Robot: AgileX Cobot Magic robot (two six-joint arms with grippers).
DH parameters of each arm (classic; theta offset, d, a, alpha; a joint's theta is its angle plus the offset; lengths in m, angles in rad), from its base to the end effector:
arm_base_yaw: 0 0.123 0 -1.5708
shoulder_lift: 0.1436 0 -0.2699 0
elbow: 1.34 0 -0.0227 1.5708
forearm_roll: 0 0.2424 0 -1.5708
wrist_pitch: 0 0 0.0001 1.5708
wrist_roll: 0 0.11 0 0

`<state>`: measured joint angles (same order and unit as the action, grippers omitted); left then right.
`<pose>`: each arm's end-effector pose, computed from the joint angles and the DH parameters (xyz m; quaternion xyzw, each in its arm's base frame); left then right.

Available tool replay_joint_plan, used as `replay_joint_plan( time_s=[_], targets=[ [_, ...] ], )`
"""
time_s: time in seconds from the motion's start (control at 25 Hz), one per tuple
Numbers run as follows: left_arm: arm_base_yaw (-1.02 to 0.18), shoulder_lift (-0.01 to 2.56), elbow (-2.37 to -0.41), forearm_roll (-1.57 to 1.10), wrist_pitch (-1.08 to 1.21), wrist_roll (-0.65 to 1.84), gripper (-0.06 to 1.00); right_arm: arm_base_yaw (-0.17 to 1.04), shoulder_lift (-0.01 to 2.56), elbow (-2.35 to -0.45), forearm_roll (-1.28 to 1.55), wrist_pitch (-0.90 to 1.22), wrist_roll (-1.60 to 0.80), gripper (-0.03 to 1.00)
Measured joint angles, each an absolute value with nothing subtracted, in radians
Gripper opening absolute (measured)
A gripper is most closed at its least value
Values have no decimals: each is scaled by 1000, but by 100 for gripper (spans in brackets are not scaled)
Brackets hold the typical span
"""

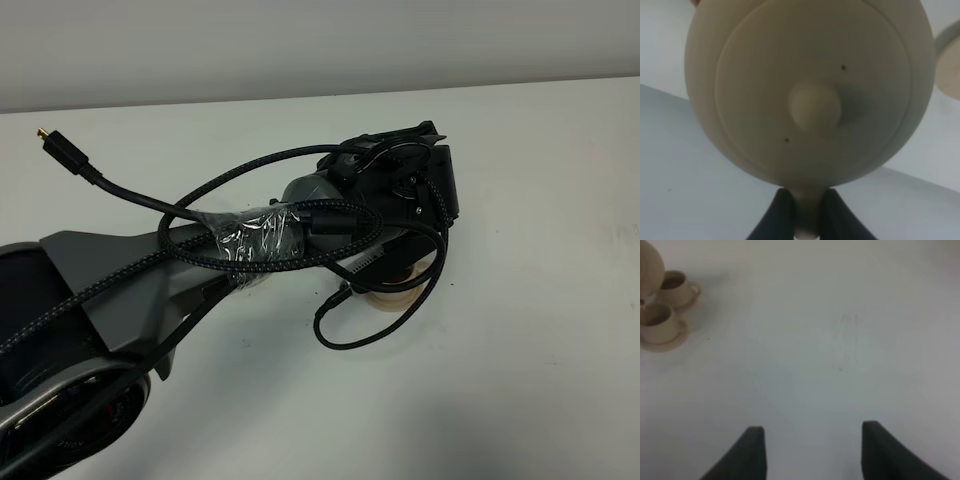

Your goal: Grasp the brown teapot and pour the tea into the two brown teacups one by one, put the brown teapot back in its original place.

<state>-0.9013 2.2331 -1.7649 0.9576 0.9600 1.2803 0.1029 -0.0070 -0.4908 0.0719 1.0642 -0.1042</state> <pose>0.3479 -0.3207 0.1692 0.8833 0.2127 0.4171 0.0236 0.0188 0.0089 0.2619 -0.0897 0.8494 0.0356 0.5188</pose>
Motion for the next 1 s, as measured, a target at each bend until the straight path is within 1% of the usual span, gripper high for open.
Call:
replay_joint_plan(
  time_s=[1.0],
  targets=[
    [-901,2234,-1765,1011,902,1294,15,103,-7,-491,72,1064,-104,46]
  ],
)
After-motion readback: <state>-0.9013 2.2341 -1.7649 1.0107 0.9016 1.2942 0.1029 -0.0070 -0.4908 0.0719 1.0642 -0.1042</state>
